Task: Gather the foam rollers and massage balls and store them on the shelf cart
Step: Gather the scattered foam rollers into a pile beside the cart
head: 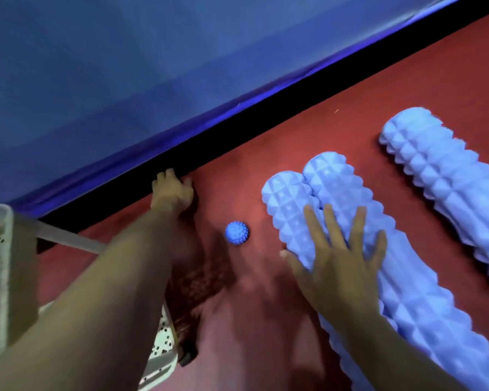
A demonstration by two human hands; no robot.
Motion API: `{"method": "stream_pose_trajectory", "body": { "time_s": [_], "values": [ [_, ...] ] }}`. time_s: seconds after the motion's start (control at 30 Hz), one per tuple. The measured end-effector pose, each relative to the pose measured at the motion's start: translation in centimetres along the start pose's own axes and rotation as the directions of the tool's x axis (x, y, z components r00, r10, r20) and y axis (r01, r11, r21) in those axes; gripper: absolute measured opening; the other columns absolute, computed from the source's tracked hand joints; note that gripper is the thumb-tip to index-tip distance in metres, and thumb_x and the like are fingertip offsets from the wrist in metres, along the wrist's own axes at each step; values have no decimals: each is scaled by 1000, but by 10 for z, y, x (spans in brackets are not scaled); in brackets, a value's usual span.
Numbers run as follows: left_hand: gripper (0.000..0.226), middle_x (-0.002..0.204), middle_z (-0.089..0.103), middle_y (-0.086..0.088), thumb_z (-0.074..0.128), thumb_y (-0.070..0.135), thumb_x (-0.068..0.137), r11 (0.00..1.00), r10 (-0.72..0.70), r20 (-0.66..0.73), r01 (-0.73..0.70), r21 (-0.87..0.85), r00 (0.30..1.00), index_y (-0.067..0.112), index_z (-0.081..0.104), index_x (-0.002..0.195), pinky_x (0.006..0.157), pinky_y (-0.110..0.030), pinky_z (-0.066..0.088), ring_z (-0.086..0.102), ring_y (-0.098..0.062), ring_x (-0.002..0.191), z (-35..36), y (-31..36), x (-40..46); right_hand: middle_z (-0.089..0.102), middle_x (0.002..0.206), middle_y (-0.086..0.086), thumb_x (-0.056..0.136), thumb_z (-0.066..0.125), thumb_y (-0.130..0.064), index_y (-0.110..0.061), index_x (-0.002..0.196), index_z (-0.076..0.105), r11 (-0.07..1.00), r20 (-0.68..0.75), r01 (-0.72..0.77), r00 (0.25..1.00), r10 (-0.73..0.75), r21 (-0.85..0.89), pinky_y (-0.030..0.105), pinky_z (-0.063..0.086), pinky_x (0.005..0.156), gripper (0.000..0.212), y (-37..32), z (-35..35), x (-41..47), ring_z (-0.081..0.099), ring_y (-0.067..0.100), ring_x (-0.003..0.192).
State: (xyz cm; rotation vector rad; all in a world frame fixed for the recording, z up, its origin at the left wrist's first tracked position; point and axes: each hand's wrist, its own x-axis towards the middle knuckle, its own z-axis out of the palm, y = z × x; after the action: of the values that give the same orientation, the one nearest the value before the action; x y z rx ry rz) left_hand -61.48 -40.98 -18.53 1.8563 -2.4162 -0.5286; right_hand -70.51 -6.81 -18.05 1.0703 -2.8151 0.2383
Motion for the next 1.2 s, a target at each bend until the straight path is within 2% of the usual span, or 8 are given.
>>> {"method": "stream_pose_trajectory", "body": {
  "time_s": [0.13, 0.3, 0.53, 0.67, 0.77, 0.87, 1.0, 1.2],
  "values": [
    [52, 127, 56, -32, 57, 41, 99, 999, 17, -217, -10, 31, 976, -4, 57, 125, 100, -54, 44, 50, -49, 121, -15, 0, -9, 34, 164, -3, 86, 49, -69, -36, 159, 29, 1000, 99, -27, 995, 26, 11, 68, 13, 115, 82, 2, -5, 2, 8, 41, 155],
    [34, 128, 63, -21, 68, 34, 93, 987, 68, 103, -51, -154, 992, 15, 71, 121, 107, -40, 46, 61, -39, 119, 5, -14, -25, 31, 165, -5, 87, 48, -70, -37, 159, 27, 1000, 116, -26, 993, 27, -11, 67, 10, 115, 82, 1, -7, 3, 7, 41, 156],
    [48, 127, 48, -22, 69, 42, 93, 946, -42, 84, 67, -318, 996, 5, 58, 121, 105, -37, 40, 54, -44, 114, 32, -15, -119, 33, 164, -7, 86, 45, -78, -38, 158, 31, 997, 86, -32, 996, 26, 73, 68, 8, 117, 84, 3, -8, 0, 8, 39, 156],
    [40, 125, 47, -17, 75, 29, 89, 839, -149, -77, 85, -538, 986, 8, 60, 119, 104, -32, 38, 55, -35, 113, 28, -1, -179, 13, 170, -10, 83, 38, -85, -46, 160, 7, 993, 289, -62, 957, 29, 104, 68, -2, 119, 92, 6, -18, 7, -10, 36, 156],
    [45, 124, 49, -14, 78, 21, 86, 796, -30, -97, -34, -604, 995, 8, 59, 123, 102, -24, 34, 53, -30, 115, 9, 17, -229, -8, 171, -10, 87, 37, -83, -46, 159, -7, 988, 383, -85, 923, 30, 127, 67, -7, 119, 93, -4, -37, -1, -18, 32, 155],
    [49, 120, 42, -2, 83, 19, 82, 792, 35, -45, -56, -608, 998, 8, 58, 122, 94, -13, 31, 52, -20, 105, -4, 14, -278, -3, 171, -6, 94, 41, -69, -40, 162, 5, 980, 286, -4, 957, -54, 200, 59, -9, 120, 82, -23, -61, -36, -7, 28, 158],
    [47, 115, 38, -2, 85, 16, 79, 853, 142, 100, -71, -517, 985, 11, 63, 120, 100, -23, 42, 56, -25, 100, -6, -23, -340, 41, 160, 5, 94, 48, -47, -21, 150, 50, 953, 92, 170, 976, -199, 251, 57, 19, 120, 62, -23, -80, -105, 36, 31, 149],
    [52, 127, 45, -11, 77, 21, 83, 944, 174, 335, -60, -325, 926, 14, 58, 131, 103, -41, 46, 56, -36, 112, 15, -67, -398, 33, 165, 2, 90, 22, -54, -25, 156, 38, 956, 410, 209, 868, -279, 208, 43, 11, 123, 74, -8, -98, -181, 29, 28, 152]
  ]
}}
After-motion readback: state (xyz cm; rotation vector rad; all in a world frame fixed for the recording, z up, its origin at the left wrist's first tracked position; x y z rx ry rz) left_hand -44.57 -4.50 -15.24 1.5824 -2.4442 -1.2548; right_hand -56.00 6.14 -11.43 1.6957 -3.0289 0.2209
